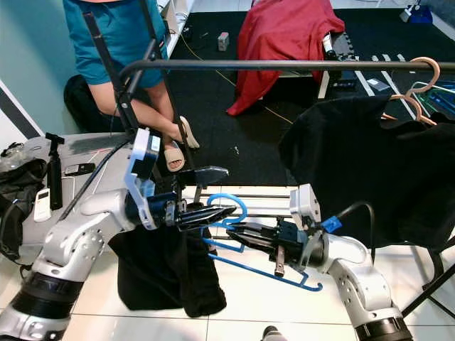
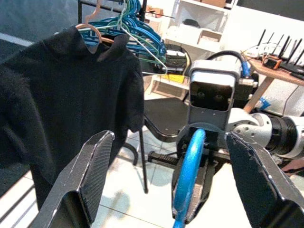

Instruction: Hang hanger

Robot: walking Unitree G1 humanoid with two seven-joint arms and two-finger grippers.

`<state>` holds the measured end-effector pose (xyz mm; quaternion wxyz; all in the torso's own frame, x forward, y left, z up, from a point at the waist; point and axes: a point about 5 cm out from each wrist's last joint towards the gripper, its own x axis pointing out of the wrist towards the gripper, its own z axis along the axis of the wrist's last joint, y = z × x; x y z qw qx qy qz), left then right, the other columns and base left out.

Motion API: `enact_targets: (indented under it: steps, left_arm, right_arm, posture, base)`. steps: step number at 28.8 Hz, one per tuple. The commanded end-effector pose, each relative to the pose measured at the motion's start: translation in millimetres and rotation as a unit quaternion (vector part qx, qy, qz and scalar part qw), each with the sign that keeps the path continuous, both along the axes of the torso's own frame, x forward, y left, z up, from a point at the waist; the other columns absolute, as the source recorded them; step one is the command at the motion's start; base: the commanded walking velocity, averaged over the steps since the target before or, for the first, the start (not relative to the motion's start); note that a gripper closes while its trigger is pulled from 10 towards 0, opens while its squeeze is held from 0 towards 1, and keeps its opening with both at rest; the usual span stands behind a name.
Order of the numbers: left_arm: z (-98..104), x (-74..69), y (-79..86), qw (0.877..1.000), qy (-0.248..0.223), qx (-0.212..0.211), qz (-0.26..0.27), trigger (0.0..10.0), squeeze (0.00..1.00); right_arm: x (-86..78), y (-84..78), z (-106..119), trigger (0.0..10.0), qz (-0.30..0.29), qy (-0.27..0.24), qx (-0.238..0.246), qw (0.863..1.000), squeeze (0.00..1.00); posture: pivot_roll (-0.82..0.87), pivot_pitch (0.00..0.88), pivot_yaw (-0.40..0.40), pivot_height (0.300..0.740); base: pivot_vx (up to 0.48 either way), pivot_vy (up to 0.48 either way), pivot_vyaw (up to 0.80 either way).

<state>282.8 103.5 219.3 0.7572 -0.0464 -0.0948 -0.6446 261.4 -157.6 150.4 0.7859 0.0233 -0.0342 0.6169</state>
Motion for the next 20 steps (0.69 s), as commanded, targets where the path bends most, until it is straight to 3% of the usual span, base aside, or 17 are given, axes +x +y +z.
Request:
enact_targets:
  steps: [1,6,7,8,9,10,15,16,17,18,20]
  left_arm:
    - [1.6,-2.9,2.2,1.0,0.0,0.004,-0.01,10.0,0.0]
    - [-1.1,-4.9,1.4,1.0,0.004,0.012,-0.019,10.0,0.0]
    - [-2.6,-6.1,-0.2,1.0,0.007,0.015,-0.026,7.3,0.0]
    - [-3.6,-7.1,-1.7,0.999,0.008,0.018,-0.032,3.5,0.0]
    - [-3.6,-7.1,-1.7,0.999,0.008,0.018,-0.032,3.5,0.0]
    - [-4.4,-8.1,-2.8,0.999,0.009,0.022,-0.039,0.1,0.0]
    - [-5.5,-9.3,-3.5,0.998,0.009,0.029,-0.047,0.0,0.0]
    - [-6.4,-9.6,-3.4,0.998,0.007,0.035,-0.047,0.7,0.0]
    - [-6.4,-9.6,-3.4,0.998,0.007,0.035,-0.047,0.7,0.0]
    - [-7.8,-9.8,-3.4,0.998,0.004,0.042,-0.046,5.0,0.0]
    - [-7.8,-9.8,-3.4,0.998,0.004,0.042,-0.046,5.0,0.0]
  right_arm:
    - [0.8,1.3,4.8,10.0,0.009,-0.017,0.005,1.0,0.0]
    - [0.9,0.2,3.6,10.0,0.009,-0.016,-0.001,1.0,0.0]
    - [1.1,0.4,3.4,10.0,0.01,-0.017,-0.003,1.0,0.0]
    - [1.3,0.6,3.3,10.0,0.011,-0.018,-0.006,1.0,0.0]
    - [1.3,0.6,3.3,10.0,0.011,-0.018,-0.006,1.0,0.0]
    - [1.5,0.8,3.2,10.0,0.011,-0.019,-0.007,1.0,0.0]
    - [2.1,0.3,2.9,10.0,0.011,-0.019,-0.01,1.0,0.0]
    - [2.4,0.0,2.8,10.0,0.01,-0.02,-0.012,1.0,0.0]
    - [2.4,0.0,2.8,10.0,0.01,-0.02,-0.012,1.0,0.0]
    - [2.8,-0.3,2.8,10.0,0.01,-0.021,-0.013,1.0,0.0]
    - [2.8,-0.3,2.8,10.0,0.01,-0.021,-0.013,1.0,0.0]
  posture:
    - [-0.08,0.166,0.031,0.74]
    - [-0.08,0.167,0.031,0.74]
    - [-0.08,0.167,0.032,0.74]
    - [-0.08,0.166,0.033,0.74]
    - [-0.08,0.166,0.033,0.74]
    - [-0.08,0.165,0.034,0.74]
    - [-0.08,0.165,0.034,0.74]
    - [-0.08,0.164,0.035,0.74]
    - [-0.08,0.164,0.035,0.74]
    - [-0.08,0.164,0.035,0.74]
    - [-0.08,0.164,0.035,0.74]
  base:
    - [0.0,0.0,0.0]
    - [0.0,0.0,0.0]
    - [0.0,0.0,0.0]
    - [0.0,0.0,0.0]
    - [0.0,0.0,0.0]
    - [0.0,0.0,0.0]
    - [0.0,0.0,0.0]
    - [0.0,0.0,0.0]
    - [0.0,0.0,0.0]
    - [0.0,0.0,0.0]
    - [0.0,0.0,0.0]
